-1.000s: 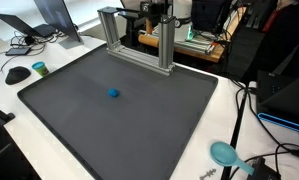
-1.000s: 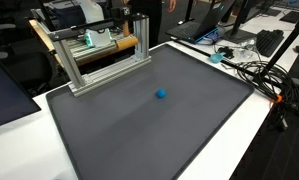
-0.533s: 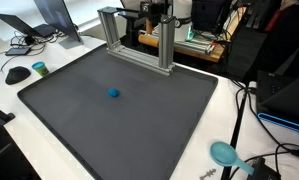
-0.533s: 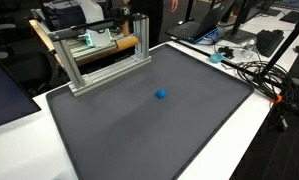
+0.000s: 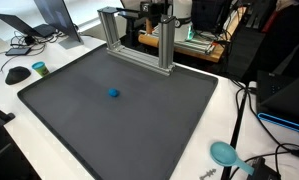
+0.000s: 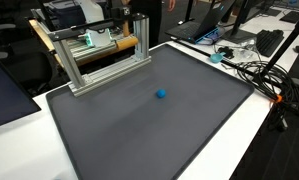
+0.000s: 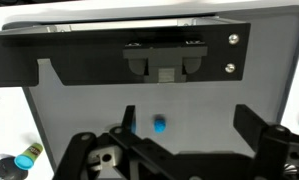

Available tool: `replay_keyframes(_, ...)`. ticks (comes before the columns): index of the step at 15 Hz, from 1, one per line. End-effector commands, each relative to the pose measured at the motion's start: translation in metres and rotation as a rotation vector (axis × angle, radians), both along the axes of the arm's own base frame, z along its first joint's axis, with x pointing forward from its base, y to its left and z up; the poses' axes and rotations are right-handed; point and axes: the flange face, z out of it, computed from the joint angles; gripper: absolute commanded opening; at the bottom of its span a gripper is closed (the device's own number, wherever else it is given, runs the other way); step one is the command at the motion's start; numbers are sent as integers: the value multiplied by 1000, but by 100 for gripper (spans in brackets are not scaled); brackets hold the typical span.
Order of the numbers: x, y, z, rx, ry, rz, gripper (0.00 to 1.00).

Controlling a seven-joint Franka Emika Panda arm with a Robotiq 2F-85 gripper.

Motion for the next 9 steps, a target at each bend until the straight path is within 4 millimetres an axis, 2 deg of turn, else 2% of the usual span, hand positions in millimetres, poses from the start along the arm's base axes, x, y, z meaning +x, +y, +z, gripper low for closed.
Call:
replay_keyframes(1,5,7,-18,-29,-21,16,100)
replay_keyframes(5,3,12,-47,-35,-38,27,100)
replay_keyframes(9,-6,8,-73,-46,-8,26,100)
